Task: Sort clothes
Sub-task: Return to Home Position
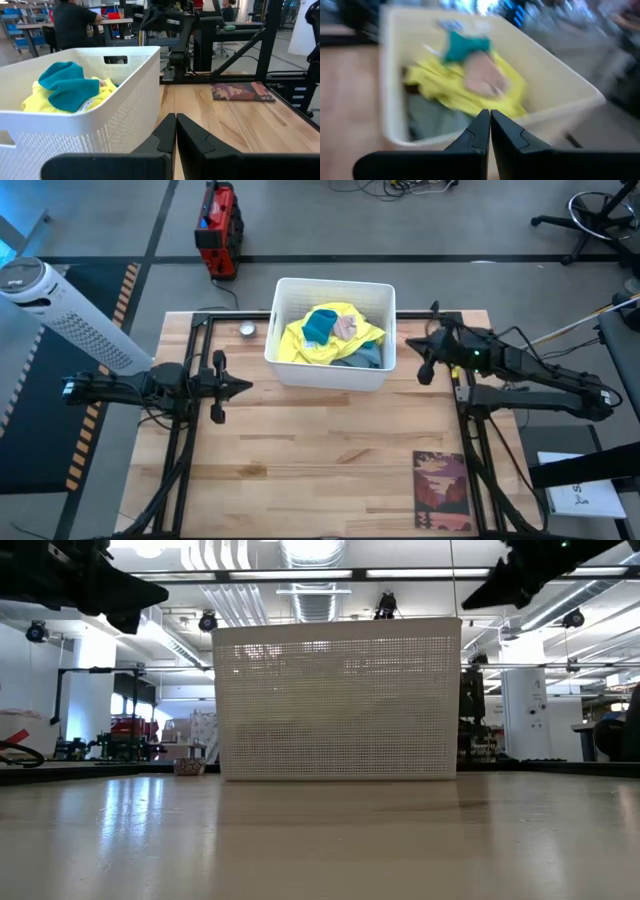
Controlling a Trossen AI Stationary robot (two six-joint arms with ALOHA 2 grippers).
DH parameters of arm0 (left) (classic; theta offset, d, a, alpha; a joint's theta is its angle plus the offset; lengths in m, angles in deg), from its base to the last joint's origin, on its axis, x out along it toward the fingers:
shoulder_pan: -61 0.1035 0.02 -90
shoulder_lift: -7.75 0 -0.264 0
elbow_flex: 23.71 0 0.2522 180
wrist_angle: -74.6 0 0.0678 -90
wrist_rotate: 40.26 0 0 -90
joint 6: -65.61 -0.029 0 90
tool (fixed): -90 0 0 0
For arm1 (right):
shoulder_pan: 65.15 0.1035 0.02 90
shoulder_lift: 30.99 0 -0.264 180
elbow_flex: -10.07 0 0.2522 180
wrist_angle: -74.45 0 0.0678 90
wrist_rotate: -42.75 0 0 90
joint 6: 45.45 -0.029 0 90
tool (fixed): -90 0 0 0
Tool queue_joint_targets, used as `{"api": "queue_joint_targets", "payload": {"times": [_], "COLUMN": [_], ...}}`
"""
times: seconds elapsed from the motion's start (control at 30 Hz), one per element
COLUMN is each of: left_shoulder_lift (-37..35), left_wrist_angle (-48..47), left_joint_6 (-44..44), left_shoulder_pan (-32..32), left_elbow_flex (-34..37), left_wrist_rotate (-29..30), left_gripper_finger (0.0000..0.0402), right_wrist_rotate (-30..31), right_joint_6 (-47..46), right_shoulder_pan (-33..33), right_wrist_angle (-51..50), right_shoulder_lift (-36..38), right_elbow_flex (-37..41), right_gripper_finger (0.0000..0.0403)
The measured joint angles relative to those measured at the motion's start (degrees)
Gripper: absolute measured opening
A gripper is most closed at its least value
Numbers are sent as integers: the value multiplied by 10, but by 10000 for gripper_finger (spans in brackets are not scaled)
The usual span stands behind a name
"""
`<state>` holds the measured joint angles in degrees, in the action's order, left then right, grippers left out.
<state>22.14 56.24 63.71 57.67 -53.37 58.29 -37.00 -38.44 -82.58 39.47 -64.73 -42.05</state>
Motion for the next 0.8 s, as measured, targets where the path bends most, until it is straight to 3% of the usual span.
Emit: {"api": "queue_joint_targets", "payload": {"times": [0.23, 0.47, 0.8], "left_shoulder_lift": [-50, -97, -144], "left_wrist_angle": [-2, 4, 5], "left_joint_6": [29, 38, 42], "left_shoulder_pan": [0, 0, 0], "left_elbow_flex": [53, 95, 130], "left_wrist_rotate": [-1, -1, -1], "left_gripper_finger": [0, 0, 0], "right_wrist_rotate": [-149, -207, -224], "right_joint_6": [59, 16, -32], "right_shoulder_pan": [1, 1, 1], "right_wrist_angle": [142, 179, 203], "right_shoulder_lift": [69, 147, 291], "right_elbow_flex": [114, 192, 326], "right_gripper_finger": [0, 0, 0]}}
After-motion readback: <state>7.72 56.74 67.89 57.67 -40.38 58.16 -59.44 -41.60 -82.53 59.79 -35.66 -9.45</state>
